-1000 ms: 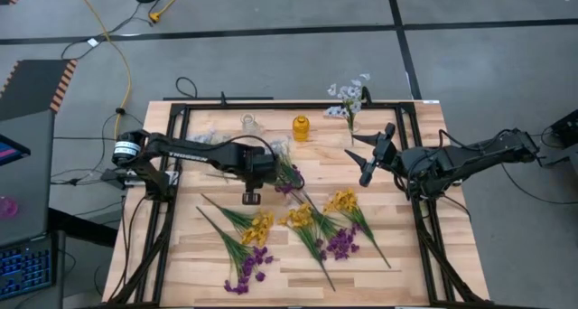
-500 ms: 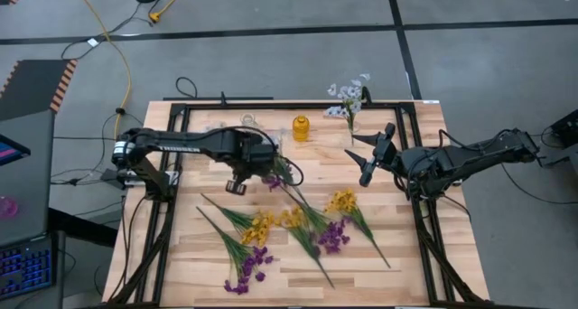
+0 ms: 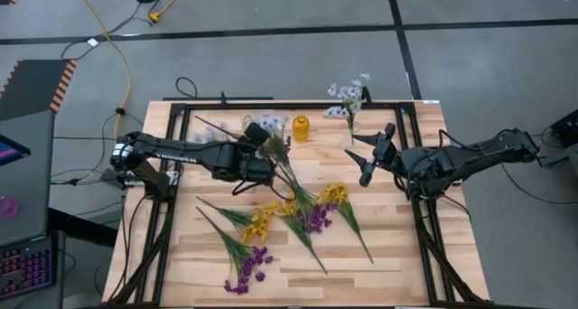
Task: Sort flowers into vase by color
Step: Put the top purple flowers into the yellow vase
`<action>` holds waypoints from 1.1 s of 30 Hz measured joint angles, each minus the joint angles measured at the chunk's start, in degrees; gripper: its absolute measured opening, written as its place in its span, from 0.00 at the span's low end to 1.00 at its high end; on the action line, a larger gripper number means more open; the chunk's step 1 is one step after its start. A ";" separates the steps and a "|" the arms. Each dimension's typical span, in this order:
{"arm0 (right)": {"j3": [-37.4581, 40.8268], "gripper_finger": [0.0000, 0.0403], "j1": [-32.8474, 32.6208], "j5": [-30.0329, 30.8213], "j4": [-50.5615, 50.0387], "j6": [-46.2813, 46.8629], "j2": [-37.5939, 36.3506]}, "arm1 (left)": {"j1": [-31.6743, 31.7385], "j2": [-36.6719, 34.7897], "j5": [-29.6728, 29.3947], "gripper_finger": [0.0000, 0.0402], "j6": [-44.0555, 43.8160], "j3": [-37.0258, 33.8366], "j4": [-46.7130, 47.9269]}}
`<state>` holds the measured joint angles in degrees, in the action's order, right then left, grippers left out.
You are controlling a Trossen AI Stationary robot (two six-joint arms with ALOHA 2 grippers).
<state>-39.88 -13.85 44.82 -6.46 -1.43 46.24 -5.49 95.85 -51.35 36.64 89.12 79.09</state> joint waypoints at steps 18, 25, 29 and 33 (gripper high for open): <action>0.00 0.62 -0.02 -5.61 0.02 4.61 -0.01 | -7.24 0.01 -28.25 0.03 -7.96 0.02 -0.70; 0.00 0.62 -0.02 -7.39 0.01 4.61 0.00 | -6.43 0.02 -38.07 0.03 -12.18 0.39 -1.62; 0.00 0.62 -0.02 -7.39 0.02 4.59 -0.02 | -6.15 0.02 -37.57 0.03 -15.33 0.44 -4.79; 0.00 0.62 -0.02 -7.39 0.01 4.46 0.00 | -6.21 0.02 -37.62 0.03 -15.67 0.45 -7.16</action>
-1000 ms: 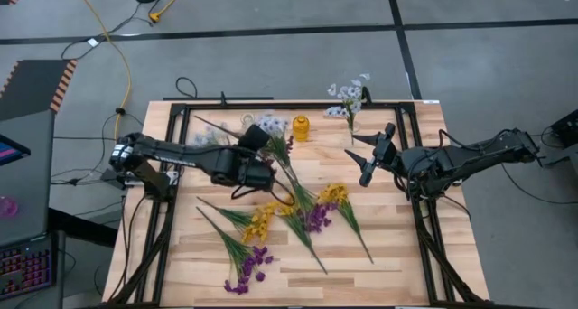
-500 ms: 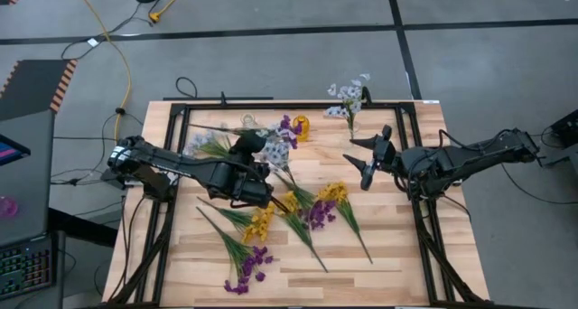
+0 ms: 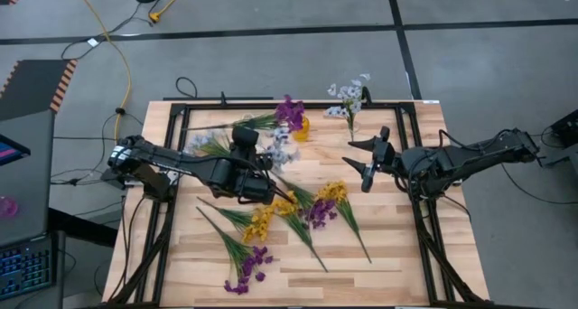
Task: Sort flowers into vase by color
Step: Put the top purple flowers into the yellow vase
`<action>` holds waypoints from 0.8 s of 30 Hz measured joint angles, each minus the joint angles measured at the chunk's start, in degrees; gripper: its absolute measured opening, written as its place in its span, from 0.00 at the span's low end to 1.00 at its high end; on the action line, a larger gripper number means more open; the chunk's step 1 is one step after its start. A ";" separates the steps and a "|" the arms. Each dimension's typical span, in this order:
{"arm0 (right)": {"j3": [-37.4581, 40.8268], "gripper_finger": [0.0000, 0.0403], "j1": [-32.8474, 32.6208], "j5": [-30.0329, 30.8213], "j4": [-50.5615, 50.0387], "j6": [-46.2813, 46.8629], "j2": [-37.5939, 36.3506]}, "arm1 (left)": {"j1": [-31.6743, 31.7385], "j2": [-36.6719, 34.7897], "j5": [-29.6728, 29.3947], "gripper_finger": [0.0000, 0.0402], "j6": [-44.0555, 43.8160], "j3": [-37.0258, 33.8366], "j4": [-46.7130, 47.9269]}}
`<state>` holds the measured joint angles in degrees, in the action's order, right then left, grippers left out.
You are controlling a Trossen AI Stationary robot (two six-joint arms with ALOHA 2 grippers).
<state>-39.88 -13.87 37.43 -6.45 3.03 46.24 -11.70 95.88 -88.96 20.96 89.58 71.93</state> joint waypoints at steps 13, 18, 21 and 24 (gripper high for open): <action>0.00 0.62 0.00 0.00 0.00 0.01 0.00 | 1.14 0.00 11.20 0.03 -1.12 0.00 -12.64; -0.01 0.62 0.00 0.00 0.01 0.00 -0.01 | 4.28 0.01 22.47 0.03 -5.73 0.00 -12.51; 0.00 0.62 0.00 0.02 0.01 0.02 -0.02 | 6.25 0.02 25.83 0.03 -5.83 0.00 -12.87; 0.00 0.62 0.00 0.02 -0.01 0.02 -0.02 | 8.41 0.02 31.68 0.03 -5.95 -0.01 -14.17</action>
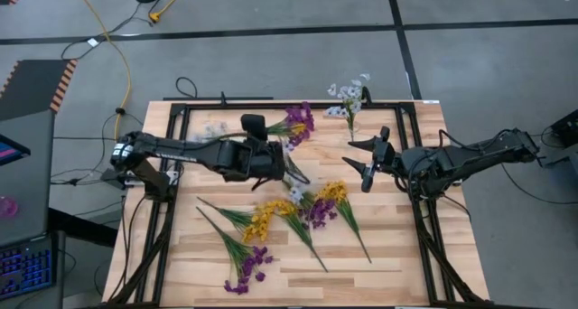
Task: Sort flowers into vase by color
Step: Put the top purple flowers into the yellow vase
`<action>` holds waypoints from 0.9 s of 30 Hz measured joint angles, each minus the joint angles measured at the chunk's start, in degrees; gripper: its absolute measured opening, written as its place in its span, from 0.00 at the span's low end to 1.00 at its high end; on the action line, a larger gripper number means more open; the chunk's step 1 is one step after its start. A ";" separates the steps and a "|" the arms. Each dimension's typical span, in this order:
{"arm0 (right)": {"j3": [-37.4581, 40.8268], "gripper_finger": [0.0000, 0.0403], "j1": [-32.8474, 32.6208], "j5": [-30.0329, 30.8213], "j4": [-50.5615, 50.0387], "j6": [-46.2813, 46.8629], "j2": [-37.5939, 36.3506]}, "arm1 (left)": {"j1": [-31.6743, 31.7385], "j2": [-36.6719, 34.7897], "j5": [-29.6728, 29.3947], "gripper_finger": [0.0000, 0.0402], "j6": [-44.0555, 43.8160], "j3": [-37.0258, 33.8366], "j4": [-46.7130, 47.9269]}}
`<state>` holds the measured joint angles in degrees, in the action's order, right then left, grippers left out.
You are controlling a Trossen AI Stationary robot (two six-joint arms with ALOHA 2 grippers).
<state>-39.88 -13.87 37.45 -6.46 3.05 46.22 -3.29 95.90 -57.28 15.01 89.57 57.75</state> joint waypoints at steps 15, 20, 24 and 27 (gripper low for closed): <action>-0.02 0.62 0.00 -0.07 0.00 0.18 0.00 | 6.08 0.00 52.92 0.01 7.21 -0.03 6.57; 0.00 0.62 0.07 -3.92 0.00 2.93 1.97 | 4.52 0.00 29.35 0.00 4.57 -0.03 3.44; 0.00 0.62 -0.02 -5.95 0.03 3.15 5.30 | 4.41 0.00 12.30 0.00 0.15 -0.03 -1.07; 0.00 0.62 0.00 -6.12 0.03 3.13 8.12 | 4.42 0.00 1.42 0.00 -0.51 -0.03 -2.98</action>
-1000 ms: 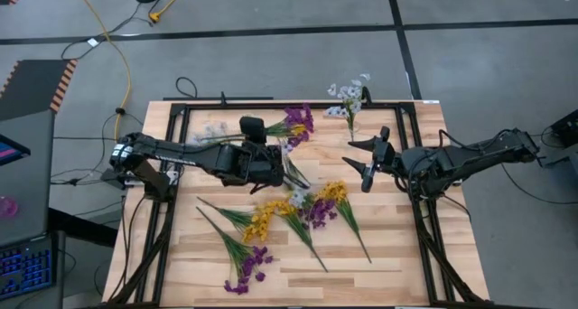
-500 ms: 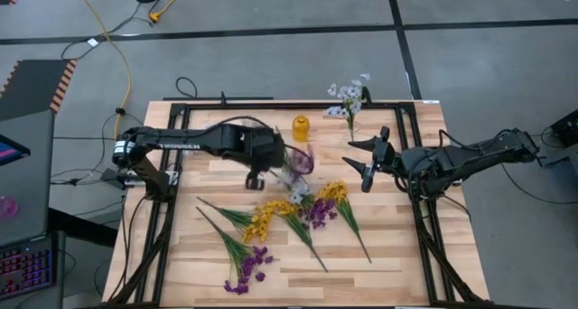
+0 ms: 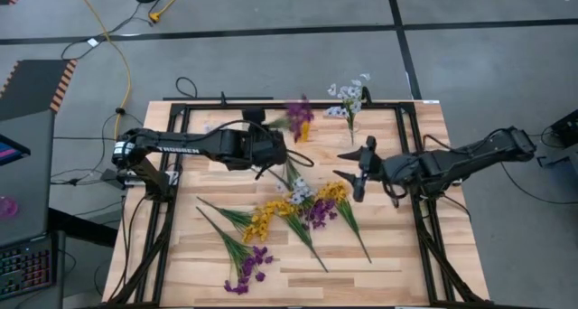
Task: Sort flowers into vase by color
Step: Put the top purple flowers into the yellow vase
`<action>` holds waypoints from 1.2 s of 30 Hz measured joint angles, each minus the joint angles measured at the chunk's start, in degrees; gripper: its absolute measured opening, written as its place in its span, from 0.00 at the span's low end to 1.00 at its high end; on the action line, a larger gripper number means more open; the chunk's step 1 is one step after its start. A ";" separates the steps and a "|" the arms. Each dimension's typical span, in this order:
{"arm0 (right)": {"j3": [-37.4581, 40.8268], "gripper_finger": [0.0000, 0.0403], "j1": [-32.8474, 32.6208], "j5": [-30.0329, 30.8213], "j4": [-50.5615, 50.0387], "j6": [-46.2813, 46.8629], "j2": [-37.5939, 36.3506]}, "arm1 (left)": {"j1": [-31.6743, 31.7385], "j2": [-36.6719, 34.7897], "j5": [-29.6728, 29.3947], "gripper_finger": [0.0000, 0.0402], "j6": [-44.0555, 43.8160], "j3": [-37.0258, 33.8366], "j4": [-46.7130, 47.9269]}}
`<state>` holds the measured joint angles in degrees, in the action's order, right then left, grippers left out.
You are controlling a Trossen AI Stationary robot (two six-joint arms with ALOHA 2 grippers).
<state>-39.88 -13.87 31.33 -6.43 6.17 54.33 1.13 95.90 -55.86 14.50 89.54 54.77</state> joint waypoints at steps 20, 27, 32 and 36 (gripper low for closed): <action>0.00 0.62 0.02 0.04 0.03 -0.13 0.25 | 17.73 -2.40 37.07 0.00 5.56 -0.07 -24.30; -0.01 0.62 0.13 0.22 0.02 -0.61 -1.28 | 25.29 -5.74 51.06 0.00 -0.27 -0.07 -31.91; 0.00 0.62 0.13 0.22 0.00 -0.63 -1.15 | 29.46 -5.40 59.25 0.00 -4.12 -3.05 -39.27; 0.00 0.62 0.13 0.22 -0.07 -0.69 -1.15 | 31.80 -5.20 68.50 0.00 -6.52 -11.75 -54.42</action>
<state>-39.88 -13.74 31.55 -6.49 5.49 53.19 32.93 90.70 12.65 7.98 77.79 0.35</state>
